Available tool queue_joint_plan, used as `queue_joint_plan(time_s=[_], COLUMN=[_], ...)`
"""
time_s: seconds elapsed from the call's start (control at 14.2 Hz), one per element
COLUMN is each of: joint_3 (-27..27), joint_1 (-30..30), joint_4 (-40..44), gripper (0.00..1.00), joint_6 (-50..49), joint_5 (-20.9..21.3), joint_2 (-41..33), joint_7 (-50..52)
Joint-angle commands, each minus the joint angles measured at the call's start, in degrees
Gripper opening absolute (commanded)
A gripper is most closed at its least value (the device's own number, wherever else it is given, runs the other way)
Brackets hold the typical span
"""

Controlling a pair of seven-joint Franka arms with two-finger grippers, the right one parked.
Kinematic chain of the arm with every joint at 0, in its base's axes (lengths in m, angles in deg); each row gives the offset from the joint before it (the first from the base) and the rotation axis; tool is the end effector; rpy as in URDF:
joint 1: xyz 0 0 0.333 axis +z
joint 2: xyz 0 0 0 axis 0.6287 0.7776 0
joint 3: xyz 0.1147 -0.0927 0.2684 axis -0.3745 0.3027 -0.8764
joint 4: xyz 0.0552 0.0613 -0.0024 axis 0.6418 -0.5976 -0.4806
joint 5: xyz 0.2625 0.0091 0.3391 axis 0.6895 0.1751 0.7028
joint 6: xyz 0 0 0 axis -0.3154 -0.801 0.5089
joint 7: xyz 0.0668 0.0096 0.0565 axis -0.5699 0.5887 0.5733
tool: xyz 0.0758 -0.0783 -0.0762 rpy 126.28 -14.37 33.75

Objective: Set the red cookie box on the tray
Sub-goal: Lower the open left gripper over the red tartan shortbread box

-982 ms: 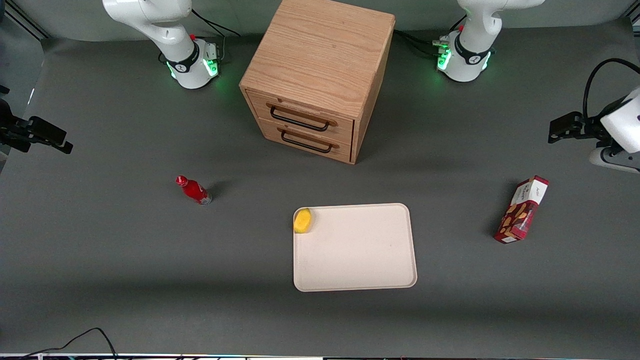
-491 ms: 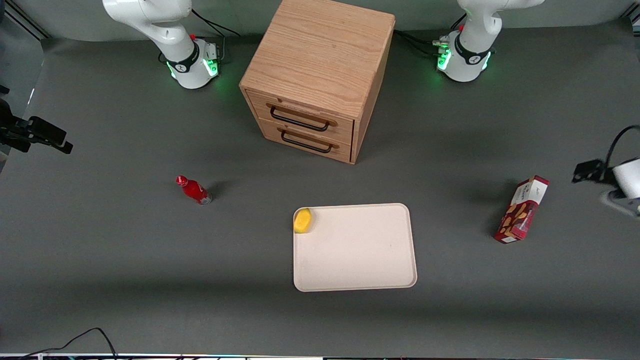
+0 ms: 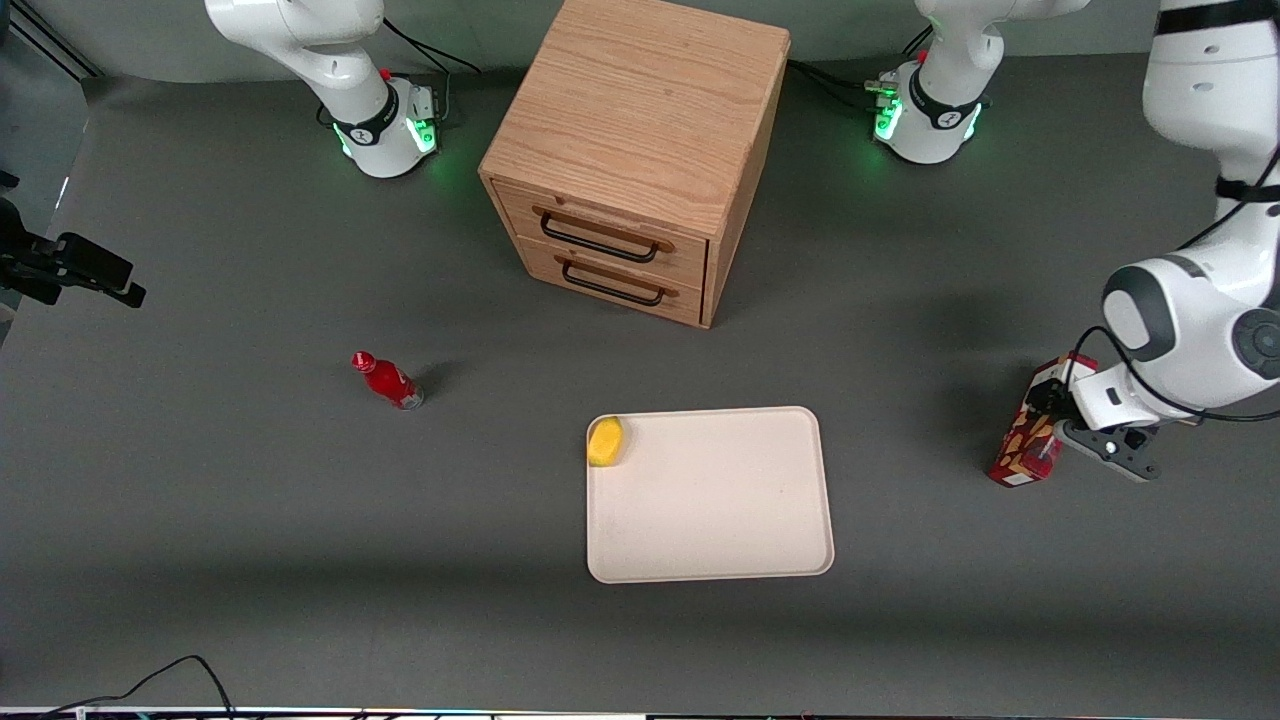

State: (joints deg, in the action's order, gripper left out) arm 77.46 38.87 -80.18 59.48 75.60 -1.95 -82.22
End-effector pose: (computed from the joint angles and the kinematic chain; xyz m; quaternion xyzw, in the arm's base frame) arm 0.6213 0.0972 0.1616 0.9645 -0.2618 0.0290 0.0208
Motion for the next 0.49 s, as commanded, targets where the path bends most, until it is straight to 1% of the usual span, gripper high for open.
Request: queue_joint_plan(time_s=[0.0,0.14,0.21,0.35,0.42], joint_3=[-0.20,-0.20,-0.20,-0.47,-0.55], joint_1=[-0.27,-0.27,-0.27,-0.27,-0.27], joint_4=[-0.51,0.02,1.32,5.45,8.16], gripper=[0.00,0.00,0.00,0.00,0.00], joint_6=[1.86,0.63,-1.64,-9.01,-14.18], joint_5=[-2.88,-2.88,-2.97,-2.97,-2.97], joint_2=[0.32,-0.64,-0.99,-2.30,-3.53], joint_7=[-1.42,-1.33,-1.24,-0.72,0.50])
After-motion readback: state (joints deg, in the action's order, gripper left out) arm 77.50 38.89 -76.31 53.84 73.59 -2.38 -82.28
